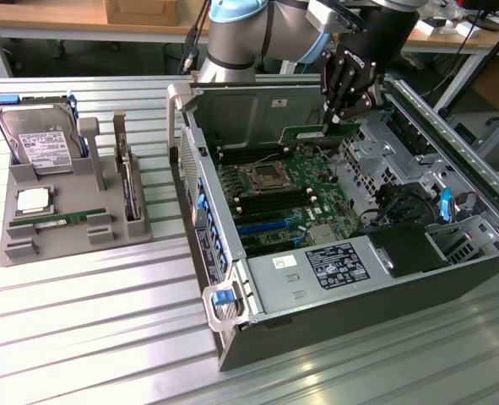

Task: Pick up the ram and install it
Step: 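Insert the ram into the slot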

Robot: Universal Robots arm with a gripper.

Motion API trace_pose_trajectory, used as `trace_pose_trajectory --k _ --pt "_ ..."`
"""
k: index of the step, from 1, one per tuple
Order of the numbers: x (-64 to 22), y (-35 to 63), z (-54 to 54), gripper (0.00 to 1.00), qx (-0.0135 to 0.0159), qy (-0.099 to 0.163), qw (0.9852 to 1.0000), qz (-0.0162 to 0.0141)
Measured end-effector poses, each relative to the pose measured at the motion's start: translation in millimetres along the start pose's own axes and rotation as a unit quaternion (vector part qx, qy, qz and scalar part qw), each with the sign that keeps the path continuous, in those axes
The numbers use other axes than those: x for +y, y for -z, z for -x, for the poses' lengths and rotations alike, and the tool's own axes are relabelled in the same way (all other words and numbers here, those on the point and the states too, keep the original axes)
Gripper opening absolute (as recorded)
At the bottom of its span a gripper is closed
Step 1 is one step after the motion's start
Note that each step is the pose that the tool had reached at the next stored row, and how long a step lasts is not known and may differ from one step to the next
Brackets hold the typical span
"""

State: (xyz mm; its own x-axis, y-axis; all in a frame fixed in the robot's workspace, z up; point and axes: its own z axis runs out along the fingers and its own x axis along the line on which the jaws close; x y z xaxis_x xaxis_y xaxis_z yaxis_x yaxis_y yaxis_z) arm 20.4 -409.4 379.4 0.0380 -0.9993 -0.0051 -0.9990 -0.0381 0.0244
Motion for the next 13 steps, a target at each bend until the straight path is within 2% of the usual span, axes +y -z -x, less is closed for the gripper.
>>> trace_pose_trajectory --k 13 --pt "-0.2 -8.0 0.0 0.13 0.0 0.0 1.0 0.0"
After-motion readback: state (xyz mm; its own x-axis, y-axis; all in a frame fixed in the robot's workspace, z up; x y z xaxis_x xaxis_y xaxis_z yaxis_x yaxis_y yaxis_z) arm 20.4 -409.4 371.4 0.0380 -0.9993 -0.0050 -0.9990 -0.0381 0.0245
